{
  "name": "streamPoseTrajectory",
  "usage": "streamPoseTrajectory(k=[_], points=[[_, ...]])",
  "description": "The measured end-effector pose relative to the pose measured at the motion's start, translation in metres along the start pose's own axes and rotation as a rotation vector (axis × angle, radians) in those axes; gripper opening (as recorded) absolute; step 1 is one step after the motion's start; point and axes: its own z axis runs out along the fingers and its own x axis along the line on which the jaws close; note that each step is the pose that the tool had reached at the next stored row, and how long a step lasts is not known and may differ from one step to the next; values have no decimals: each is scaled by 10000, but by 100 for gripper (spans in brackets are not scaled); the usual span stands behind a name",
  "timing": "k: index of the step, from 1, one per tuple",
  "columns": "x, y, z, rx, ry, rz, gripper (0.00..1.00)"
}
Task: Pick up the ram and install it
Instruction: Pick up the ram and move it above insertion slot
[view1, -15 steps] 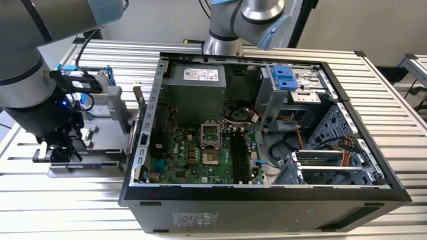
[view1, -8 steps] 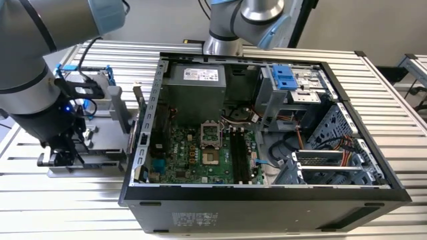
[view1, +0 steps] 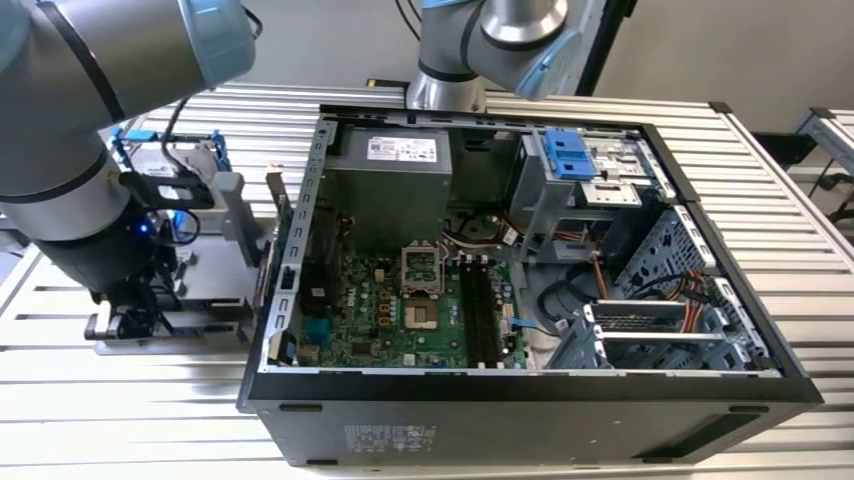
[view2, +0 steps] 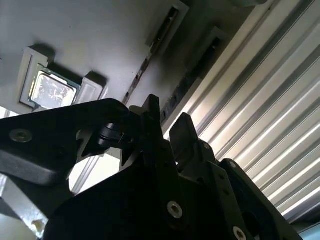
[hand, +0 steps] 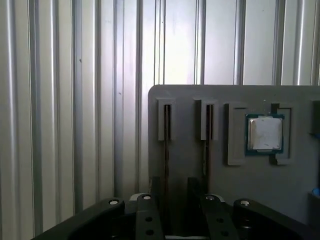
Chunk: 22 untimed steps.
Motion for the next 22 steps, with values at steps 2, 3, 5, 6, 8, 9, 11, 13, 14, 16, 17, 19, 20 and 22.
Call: streamPoseTrajectory(k=[2,3,5,6,8,9,11,13,14,16,17,19,20,22], points=[[1,3,37,-1,0,23,100],[1,5,54,-1,-1,55,100],[5,10,82,-9,0,145,100],[7,13,98,-12,0,198,100],[12,17,129,-15,-1,289,100],[18,18,143,-15,-1,322,100],[34,18,165,-13,-2,356,100],[47,18,176,-12,-3,359,100],[47,18,176,-13,-3,360,100],[47,18,176,-13,-2,360,100],[48,18,175,-14,-1,360,100],[48,18,176,-13,-2,360,100],[48,18,176,-13,-2,360,100],[49,18,176,-13,-1,359,100]])
